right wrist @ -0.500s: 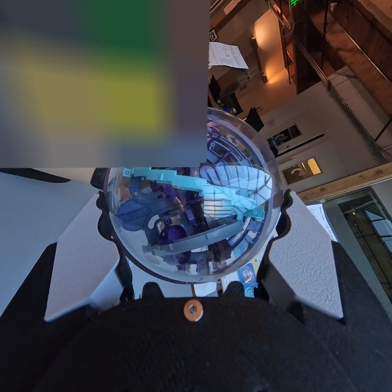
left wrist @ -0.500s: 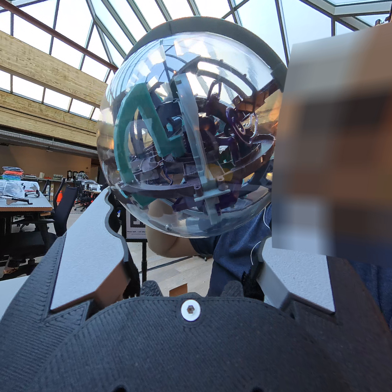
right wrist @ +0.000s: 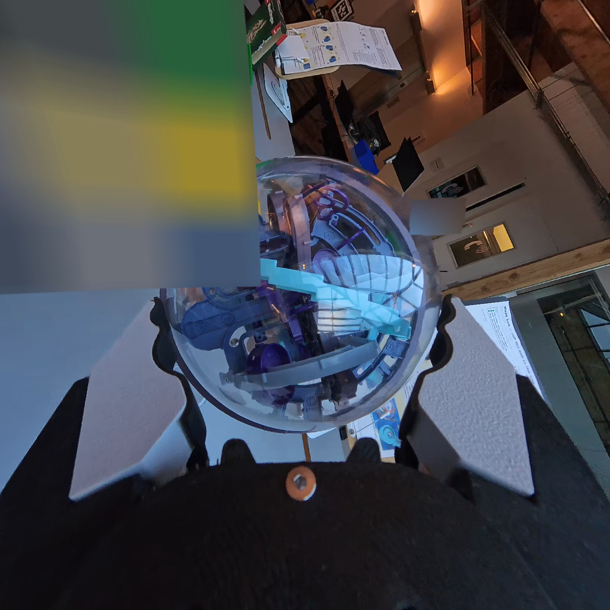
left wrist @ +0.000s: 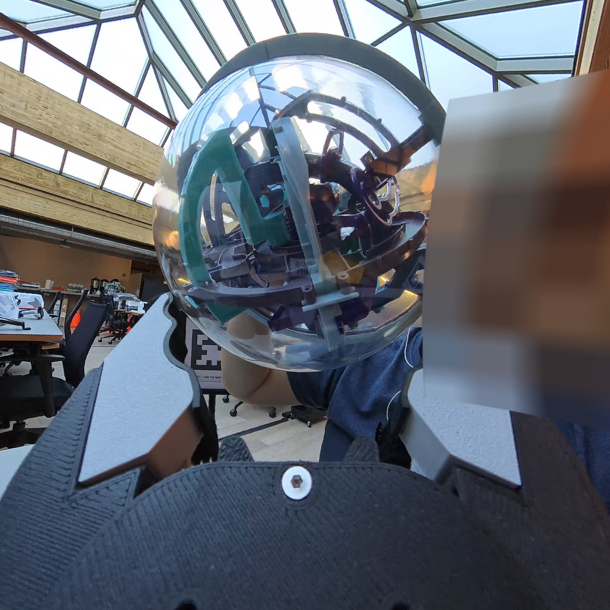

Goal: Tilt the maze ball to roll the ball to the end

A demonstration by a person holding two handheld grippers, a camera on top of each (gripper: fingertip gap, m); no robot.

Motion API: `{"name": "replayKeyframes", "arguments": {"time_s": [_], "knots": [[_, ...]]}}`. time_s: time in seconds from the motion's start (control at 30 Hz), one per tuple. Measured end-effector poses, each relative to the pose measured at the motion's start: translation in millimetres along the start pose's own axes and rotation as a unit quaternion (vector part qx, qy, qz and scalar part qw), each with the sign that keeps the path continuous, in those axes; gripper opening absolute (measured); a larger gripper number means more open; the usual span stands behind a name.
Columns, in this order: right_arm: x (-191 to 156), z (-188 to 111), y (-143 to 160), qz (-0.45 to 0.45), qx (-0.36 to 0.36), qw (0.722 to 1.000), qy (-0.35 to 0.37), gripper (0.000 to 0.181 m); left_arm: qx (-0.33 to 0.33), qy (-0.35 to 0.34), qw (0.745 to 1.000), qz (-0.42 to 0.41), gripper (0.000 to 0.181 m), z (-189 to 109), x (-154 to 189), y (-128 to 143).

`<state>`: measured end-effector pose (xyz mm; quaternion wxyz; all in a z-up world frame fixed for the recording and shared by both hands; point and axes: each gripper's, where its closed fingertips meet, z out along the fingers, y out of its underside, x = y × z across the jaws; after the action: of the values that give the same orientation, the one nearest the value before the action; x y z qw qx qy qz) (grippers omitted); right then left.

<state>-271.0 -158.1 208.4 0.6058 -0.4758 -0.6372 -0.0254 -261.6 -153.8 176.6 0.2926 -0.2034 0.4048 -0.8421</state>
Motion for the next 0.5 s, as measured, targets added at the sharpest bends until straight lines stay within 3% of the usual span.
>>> {"name": "replayKeyframes", "arguments": {"time_s": [0.5], "knots": [[1.0, -3.4, -2.7, 0.038, 0.004, 0.999, -0.015, 0.153, 0.025, 0.0, 0.999, -0.019, 0.143, -0.7, -5.9, -2.4]]}}
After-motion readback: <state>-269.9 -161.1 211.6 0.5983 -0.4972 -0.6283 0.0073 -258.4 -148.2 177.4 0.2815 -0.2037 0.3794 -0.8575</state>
